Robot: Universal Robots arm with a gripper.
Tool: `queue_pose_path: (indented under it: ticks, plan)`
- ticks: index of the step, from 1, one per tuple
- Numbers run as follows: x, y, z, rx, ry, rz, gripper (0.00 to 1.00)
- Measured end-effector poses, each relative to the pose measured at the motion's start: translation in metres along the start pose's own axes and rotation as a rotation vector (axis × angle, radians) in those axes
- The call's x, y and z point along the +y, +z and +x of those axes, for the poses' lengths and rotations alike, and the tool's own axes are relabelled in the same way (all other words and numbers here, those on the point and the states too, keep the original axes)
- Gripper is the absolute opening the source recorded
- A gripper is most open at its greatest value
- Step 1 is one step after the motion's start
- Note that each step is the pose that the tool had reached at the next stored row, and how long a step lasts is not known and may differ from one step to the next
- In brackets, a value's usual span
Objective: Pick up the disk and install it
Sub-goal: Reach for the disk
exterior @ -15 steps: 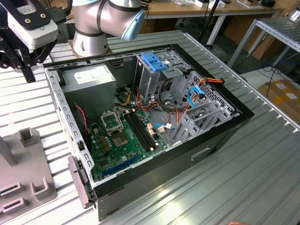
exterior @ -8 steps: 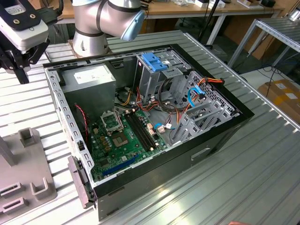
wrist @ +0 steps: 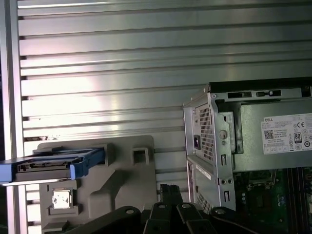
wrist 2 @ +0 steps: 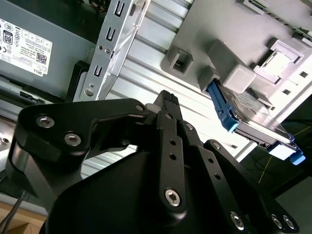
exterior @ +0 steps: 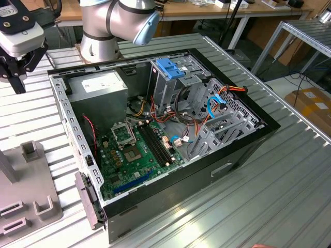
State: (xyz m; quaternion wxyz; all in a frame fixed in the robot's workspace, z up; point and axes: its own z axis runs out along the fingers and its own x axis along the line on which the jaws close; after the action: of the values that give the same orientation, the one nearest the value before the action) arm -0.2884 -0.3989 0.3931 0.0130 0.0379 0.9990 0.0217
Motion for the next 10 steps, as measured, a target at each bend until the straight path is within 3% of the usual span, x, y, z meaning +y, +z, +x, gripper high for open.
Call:
queue_pose_path:
  ticks: [10]
  plan:
    - [-0.0011,-0.0003,0.0143,-0.0001,0.0,0.0,0.11]
